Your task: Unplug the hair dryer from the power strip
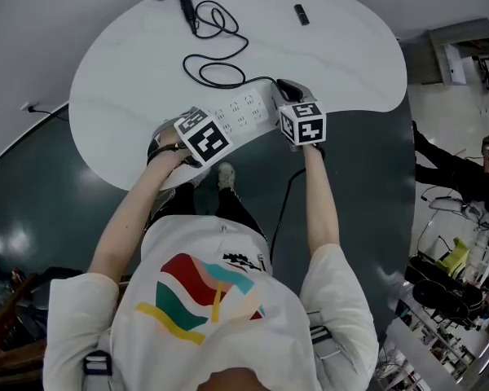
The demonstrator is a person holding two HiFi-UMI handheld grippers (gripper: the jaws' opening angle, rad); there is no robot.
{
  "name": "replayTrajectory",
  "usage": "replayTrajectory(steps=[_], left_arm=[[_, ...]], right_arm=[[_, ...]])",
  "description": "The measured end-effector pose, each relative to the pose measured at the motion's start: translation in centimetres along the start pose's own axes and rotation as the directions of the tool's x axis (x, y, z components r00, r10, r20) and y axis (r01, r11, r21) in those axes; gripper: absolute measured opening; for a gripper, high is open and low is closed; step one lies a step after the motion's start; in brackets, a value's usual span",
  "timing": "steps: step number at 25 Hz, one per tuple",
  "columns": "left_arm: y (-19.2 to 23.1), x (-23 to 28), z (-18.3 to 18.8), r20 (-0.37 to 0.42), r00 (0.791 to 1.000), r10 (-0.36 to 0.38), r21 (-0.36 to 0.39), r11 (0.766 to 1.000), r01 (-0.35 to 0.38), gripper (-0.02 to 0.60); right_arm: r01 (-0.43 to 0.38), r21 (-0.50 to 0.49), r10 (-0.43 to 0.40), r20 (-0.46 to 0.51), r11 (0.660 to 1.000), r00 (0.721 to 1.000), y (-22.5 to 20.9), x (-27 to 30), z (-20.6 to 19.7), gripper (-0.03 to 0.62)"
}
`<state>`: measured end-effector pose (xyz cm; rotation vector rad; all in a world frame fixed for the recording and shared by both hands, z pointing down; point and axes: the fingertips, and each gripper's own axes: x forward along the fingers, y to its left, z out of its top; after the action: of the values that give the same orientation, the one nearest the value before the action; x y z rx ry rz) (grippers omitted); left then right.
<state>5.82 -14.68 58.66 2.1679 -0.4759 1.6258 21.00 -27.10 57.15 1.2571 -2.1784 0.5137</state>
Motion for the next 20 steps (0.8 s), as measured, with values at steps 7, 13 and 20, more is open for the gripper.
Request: replayTrajectory(steps=[7, 13, 20], left_arm=[[-0.2, -0.2, 0.1, 0.001, 1.0, 0.007, 0.005, 1.0, -0.007, 0.097], [-0.2, 0.0, -0.1, 0.014, 1.0, 0.024, 0.007, 1.0, -0.024, 0.097], [-0.2, 0.0, 0.0, 0.033, 0.999, 0.033, 0.011, 0.999, -0.034, 0.097]], right_arm=[[0.013, 0.058, -0.016, 0.041, 0.998, 0.999, -0.3, -1.4, 0.5, 0.101], [0.01, 0.083, -0.019, 0.098, 0.996, 0.995, -0.1, -3.3, 2.0, 0.104], [0.036, 0.065, -0.047, 0.181, 0.997, 0.982, -0.2, -6.5, 5.5, 0.106]])
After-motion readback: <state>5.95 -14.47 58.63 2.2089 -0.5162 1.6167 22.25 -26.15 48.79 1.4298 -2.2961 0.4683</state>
